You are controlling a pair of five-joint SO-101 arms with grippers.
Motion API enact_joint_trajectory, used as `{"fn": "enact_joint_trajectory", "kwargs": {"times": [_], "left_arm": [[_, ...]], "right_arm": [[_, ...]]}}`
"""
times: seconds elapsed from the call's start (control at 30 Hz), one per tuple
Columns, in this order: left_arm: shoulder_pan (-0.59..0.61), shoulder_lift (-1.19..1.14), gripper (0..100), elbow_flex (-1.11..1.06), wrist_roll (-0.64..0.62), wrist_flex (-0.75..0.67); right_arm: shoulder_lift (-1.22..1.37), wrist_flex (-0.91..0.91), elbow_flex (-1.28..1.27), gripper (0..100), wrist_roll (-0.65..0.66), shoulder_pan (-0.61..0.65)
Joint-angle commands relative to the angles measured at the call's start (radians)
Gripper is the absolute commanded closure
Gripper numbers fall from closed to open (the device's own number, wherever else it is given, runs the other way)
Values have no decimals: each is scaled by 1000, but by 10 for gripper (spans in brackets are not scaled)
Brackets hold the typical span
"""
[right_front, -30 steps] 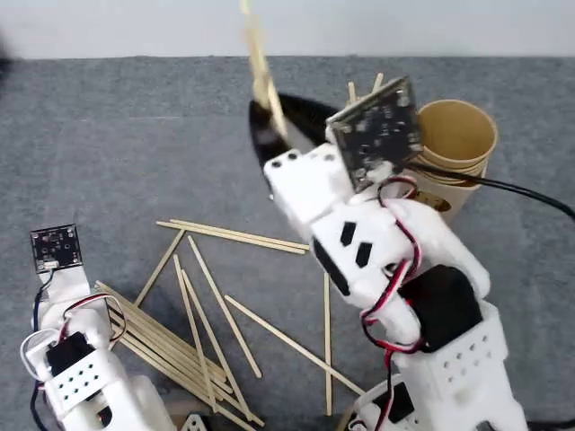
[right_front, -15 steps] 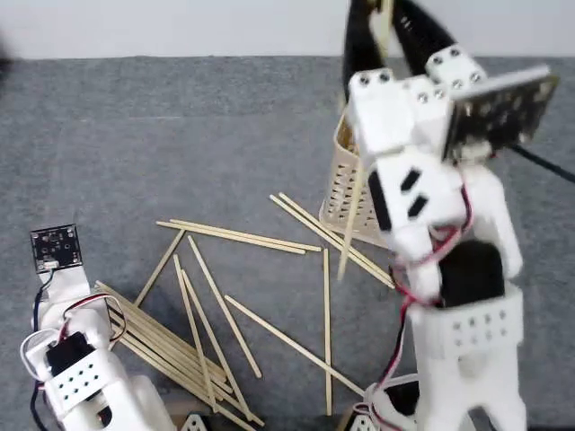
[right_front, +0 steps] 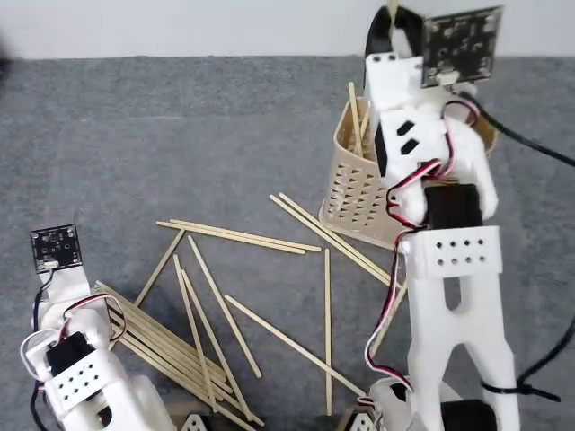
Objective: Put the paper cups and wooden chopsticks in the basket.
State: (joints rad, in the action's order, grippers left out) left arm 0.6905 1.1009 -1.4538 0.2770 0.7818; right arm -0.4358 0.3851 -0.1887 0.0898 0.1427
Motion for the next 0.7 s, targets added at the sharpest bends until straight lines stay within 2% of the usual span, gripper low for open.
{"fn": "enact_joint_trajectory", "kwargs": {"times": [0.0,0.17,0.33,0.53,0.67], "left_arm": [[-3,26,982,18,-2,-21],[-3,26,982,18,-2,-21],[-3,26,982,18,-2,-21],[-3,26,982,18,-2,-21],[-5,26,982,18,-2,-21]], "right_arm": [[-4,-13,-26,991,9,-10],[-4,54,-68,966,11,-12],[-97,140,-68,806,3,10],[-255,295,-68,798,3,64],[-329,481,-69,798,3,88]]}}
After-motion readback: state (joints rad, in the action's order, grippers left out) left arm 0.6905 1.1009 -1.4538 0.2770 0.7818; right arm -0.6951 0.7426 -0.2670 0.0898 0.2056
